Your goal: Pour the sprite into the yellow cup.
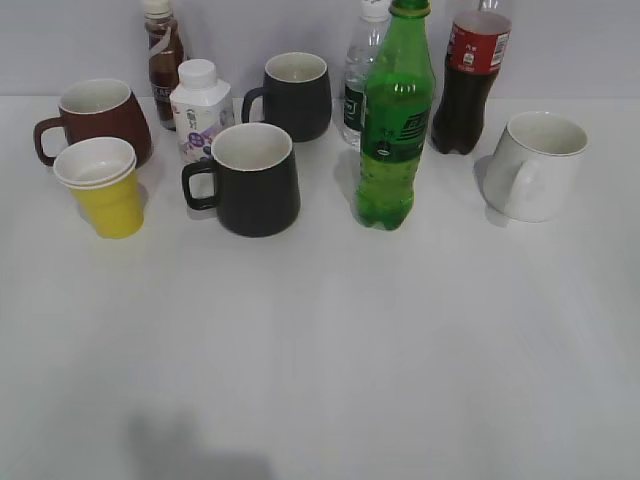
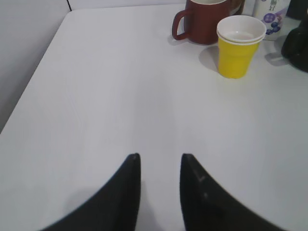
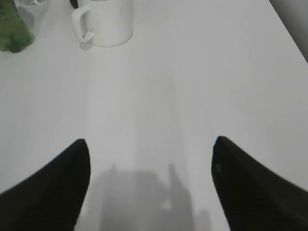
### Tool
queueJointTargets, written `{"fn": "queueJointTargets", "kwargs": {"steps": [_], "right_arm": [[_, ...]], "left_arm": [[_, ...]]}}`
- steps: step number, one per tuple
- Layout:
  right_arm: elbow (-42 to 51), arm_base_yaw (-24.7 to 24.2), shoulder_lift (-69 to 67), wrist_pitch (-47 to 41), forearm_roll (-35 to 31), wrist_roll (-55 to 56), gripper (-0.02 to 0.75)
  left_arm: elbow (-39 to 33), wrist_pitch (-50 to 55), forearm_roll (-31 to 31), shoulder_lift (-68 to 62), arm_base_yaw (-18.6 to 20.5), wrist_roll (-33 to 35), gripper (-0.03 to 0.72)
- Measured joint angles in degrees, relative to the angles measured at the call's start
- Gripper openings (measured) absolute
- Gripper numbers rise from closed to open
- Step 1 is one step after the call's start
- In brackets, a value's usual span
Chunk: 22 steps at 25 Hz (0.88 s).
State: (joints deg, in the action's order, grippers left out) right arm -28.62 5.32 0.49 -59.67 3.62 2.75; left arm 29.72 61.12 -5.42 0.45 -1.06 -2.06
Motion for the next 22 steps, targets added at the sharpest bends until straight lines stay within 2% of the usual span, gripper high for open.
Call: {"fn": "queueJointTargets", "kwargs": {"steps": [6,11,16,22], "right_arm": [[-0.81,0.0,0.0,2.41,0.0,0.0,0.588],[-1.29,0.0,-4.27,17.01,-0.41,0.0,0.588],[-1.29,0.15,-13.82,26.08,-3.29,0.0,0.588],[-1.29,5.19,-22.39,36.23,-4.21,-0.63,0.588]], "left_arm": [[0.0,0.0,0.0,0.0,-0.41,0.0,0.225],[0.0,-0.13,-0.37,-2.21,-0.58,0.0,0.225],[0.62,-1.71,-0.61,-7.28,-0.58,0.0,0.225],[1.11,-14.01,-0.09,-9.57,-0.58,0.0,0.225]]}}
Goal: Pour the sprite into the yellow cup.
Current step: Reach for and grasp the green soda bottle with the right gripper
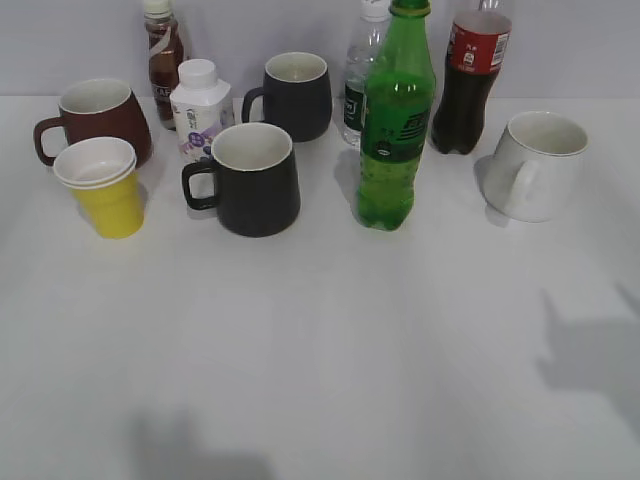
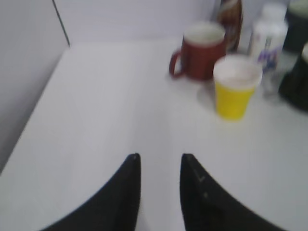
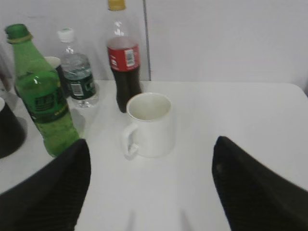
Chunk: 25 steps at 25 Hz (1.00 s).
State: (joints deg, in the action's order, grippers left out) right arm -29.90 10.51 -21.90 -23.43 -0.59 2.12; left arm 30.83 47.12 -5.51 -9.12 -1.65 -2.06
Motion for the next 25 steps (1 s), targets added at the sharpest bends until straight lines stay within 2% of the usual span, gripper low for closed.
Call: {"fn": "queueJointTargets", "kwargs": {"steps": [7,16,20,25], "right_arm": [[0.0,5.49,-10.96,8.64,-0.05,-1.4,0.588],[0.0,10.59,-26.22,20.94,-0.05,-1.64,0.588],[0.0,13.31,-31.25,26.21,-0.05,-1.65,0.587],[0.0,14.12,-38.12,31.85,-0.05,-1.65,0.587]], "left_arm": [[-1.88,-22.73,2.05,-8.14,0.0,0.0,0.233],[-4.55,-53.94,2.73,-32.98,0.0,0.0,0.309],[-4.64,-63.84,2.68,-46.07,0.0,0.0,0.371],[-4.64,-65.4,2.68,-54.27,-1.52,0.0,0.504]]}}
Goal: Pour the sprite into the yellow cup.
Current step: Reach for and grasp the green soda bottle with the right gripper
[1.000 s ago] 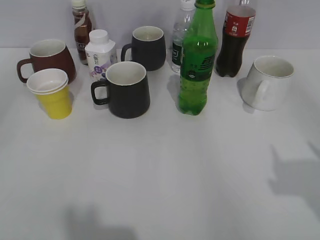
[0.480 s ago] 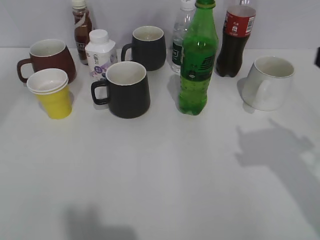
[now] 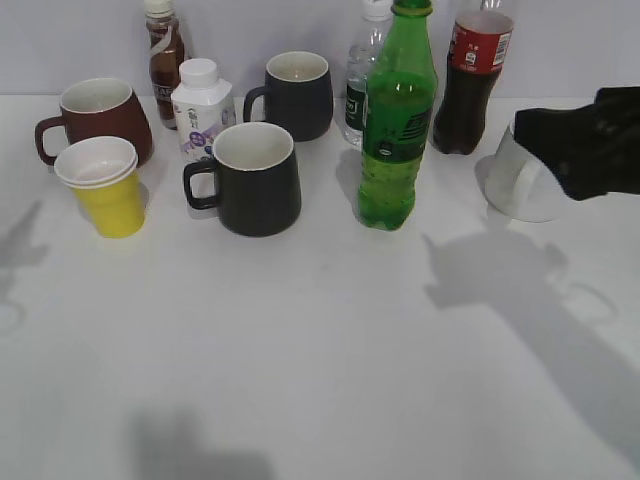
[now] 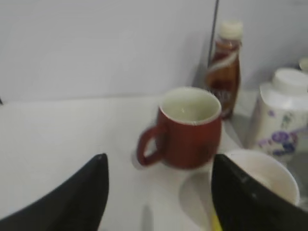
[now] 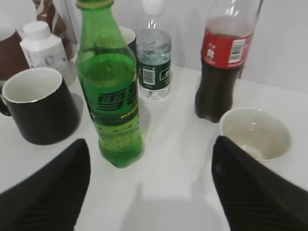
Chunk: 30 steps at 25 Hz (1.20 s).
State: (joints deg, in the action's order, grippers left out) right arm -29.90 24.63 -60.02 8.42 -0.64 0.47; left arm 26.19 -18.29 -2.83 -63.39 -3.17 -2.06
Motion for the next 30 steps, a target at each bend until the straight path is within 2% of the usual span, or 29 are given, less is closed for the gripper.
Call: {"fn": "queueJointTargets", "kwargs": {"steps": [4,10,16,21,25,30], "right_arm": [[0.0,0.06,-4.28,6.76,0.0,0.0,0.587],[0.0,0.06,-9.53,12.58,0.05,0.0,0.587],[0.0,0.06,-14.32,15.38,0.05,0.12,0.587],[0.0,0.06,-17.06,22.59,0.05,1.82,0.587],[0.0,0.06,-19.29,28.92,0.05,2.43,0.587],[0.0,0.06,-21.84,32.86,0.05,2.56,0.587]], "left_arm": [[-0.52,0.46,0.0,-4.17,-4.57,-0.53,0.548],[-3.05,0.23,0.22,-10.26,-11.92,-0.63,0.557],[-4.08,-8.73,3.59,-16.39,-12.67,-0.63,0.624],[-4.08,-18.5,2.22,-25.33,-12.67,-0.63,0.636],[-4.22,-30.66,1.62,-34.28,-12.67,-0.3,0.638],[-4.22,-46.03,1.55,-42.09,-12.67,1.53,0.638]]}}
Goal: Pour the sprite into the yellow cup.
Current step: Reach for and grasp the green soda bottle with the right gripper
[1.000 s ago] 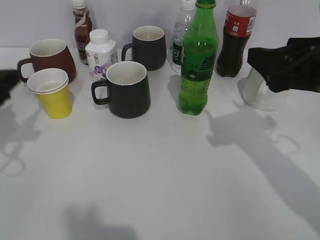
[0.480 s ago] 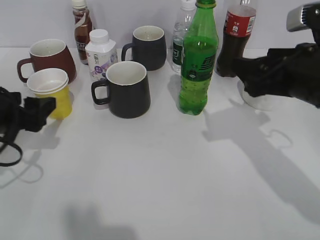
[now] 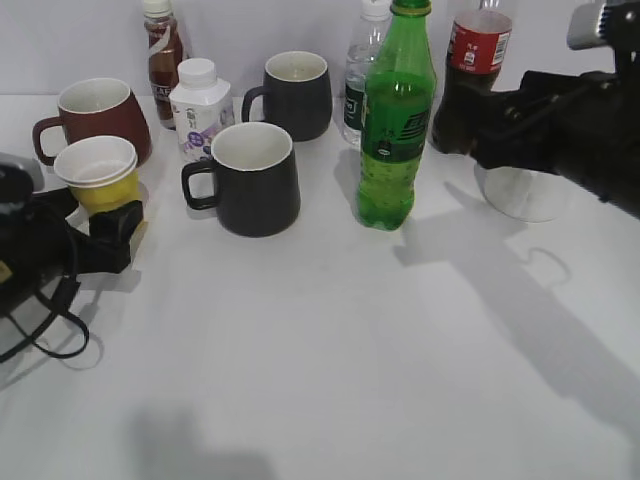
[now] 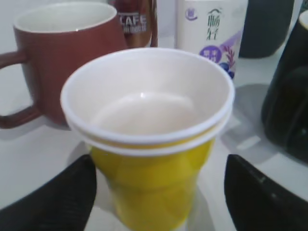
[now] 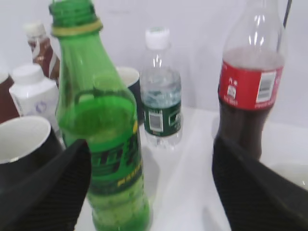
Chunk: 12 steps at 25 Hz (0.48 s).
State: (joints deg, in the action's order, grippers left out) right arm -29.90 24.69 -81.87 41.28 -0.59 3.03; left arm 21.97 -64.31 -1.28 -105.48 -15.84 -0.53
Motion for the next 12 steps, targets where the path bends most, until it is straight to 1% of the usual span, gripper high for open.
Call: {"fn": "queueJointTargets", "kwargs": {"steps": [2,4,5,8,12], "right_arm": [[0.0,0.0,-1.19,0.74,0.05,0.0,0.587],[0.0,0.0,-2.39,1.65,0.59,0.0,0.587],[0.0,0.0,-3.07,2.49,1.99,0.0,0.587],[0.0,0.0,-5.02,4.44,4.47,0.28,0.587],[0.0,0.0,-7.69,5.75,5.39,1.19,0.587]], "left_arm": [[0.0,-3.12,0.0,-2.45,0.0,0.12,0.638],[0.6,-4.13,0.05,-5.09,0.0,0.18,0.636],[1.14,-4.32,0.11,-6.38,0.0,0.18,0.635],[3.74,-4.55,0.22,-9.04,0.0,0.18,0.629],[7.12,-4.74,0.6,-9.92,0.0,0.53,0.611]]}}
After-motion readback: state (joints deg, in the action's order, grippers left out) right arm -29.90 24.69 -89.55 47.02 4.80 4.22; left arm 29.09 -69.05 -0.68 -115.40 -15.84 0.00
